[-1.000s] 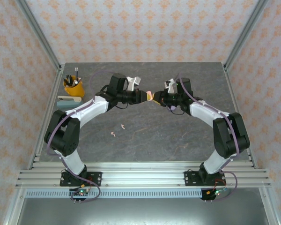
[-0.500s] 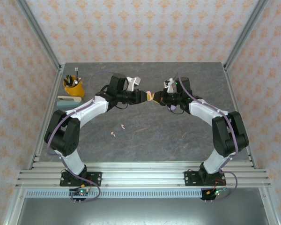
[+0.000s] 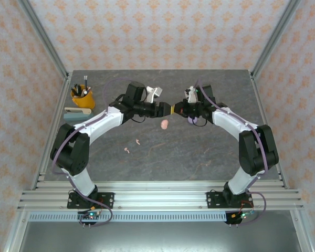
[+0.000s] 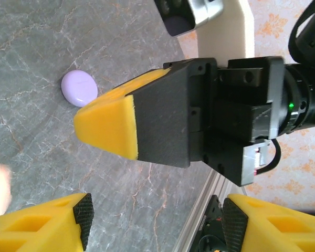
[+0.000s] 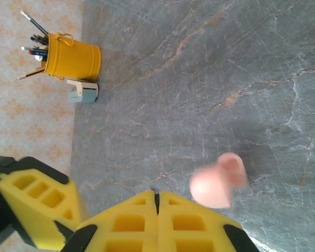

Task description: Insert wireless bluetooth earbuds into charging case

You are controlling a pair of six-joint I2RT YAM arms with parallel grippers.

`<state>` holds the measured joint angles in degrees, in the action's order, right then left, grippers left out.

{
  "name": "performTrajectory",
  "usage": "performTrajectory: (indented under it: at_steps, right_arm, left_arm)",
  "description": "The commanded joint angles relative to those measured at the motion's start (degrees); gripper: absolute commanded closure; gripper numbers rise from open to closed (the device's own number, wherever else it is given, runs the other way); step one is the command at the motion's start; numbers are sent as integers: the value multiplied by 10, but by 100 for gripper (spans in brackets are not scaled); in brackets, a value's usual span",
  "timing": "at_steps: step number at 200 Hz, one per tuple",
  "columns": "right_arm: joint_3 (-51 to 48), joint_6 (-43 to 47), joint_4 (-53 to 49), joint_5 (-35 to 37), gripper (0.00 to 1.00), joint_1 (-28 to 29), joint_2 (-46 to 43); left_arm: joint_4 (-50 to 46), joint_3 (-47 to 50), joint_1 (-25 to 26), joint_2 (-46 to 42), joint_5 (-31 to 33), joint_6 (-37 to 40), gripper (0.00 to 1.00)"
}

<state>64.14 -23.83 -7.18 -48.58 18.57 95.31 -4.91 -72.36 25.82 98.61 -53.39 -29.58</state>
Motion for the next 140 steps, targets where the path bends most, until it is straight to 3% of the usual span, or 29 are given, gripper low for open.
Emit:
performTrajectory:
  at_steps: [1, 61, 120, 140]
  right_arm:
    - [19, 32, -29, 19, 100, -2, -10]
    - [13, 39, -90, 81, 98, 8, 1]
    - [-42, 27, -183, 179, 56, 30, -42]
    - [-78, 1, -205, 199, 52, 35, -70]
  left_arm:
    - [-43, -17, -11, -29, 1, 32, 32]
    - [-37, 34, -32, -58, 85, 14, 30]
    - [-61, 52, -33, -64, 162, -2, 19]
    - [-45, 64, -33, -66, 178, -29, 16]
